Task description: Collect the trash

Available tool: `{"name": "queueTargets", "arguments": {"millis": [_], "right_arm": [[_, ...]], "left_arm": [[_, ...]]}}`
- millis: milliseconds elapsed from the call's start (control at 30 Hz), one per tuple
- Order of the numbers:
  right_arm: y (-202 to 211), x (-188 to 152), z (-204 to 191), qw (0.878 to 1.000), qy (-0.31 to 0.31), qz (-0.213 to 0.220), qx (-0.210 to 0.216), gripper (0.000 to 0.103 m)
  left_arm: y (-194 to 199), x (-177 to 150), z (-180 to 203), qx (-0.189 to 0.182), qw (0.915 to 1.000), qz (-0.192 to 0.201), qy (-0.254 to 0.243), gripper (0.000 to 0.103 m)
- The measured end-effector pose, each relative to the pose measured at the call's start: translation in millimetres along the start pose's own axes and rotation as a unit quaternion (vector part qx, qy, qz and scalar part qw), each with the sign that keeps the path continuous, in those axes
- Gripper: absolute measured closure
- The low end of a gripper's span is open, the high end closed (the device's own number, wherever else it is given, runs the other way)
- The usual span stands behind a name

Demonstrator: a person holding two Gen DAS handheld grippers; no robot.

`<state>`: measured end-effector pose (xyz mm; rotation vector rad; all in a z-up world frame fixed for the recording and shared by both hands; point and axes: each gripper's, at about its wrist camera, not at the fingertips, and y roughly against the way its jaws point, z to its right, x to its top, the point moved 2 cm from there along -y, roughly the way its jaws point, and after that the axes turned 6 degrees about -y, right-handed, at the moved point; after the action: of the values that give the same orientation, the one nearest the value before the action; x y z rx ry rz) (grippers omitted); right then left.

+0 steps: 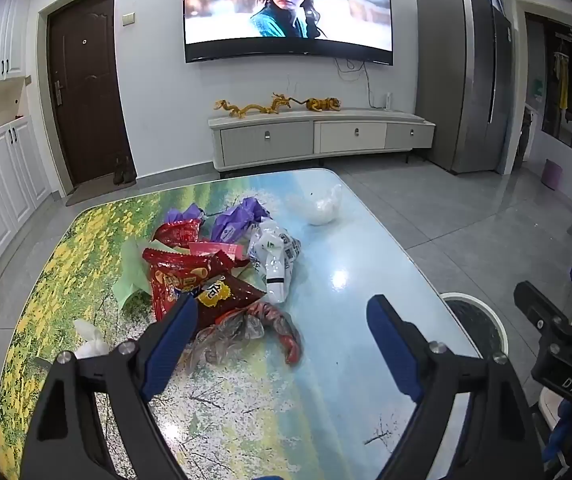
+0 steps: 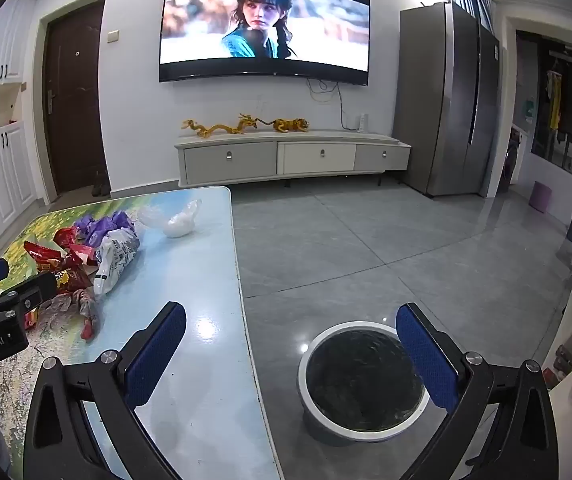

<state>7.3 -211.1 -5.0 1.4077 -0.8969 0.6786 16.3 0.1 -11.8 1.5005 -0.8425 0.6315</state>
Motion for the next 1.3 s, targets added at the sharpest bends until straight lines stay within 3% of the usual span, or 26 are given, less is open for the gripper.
{"name": "queueTargets", "arguments": {"millis": [1300], "right_arm": [[-5.5, -2.8, -1.7, 1.000, 0.003, -0.003, 0.000, 0.000]], "left_arm": [[1.3, 1.2, -5.1, 0.009, 0.9998, 0.013, 0.009, 0.017]]}}
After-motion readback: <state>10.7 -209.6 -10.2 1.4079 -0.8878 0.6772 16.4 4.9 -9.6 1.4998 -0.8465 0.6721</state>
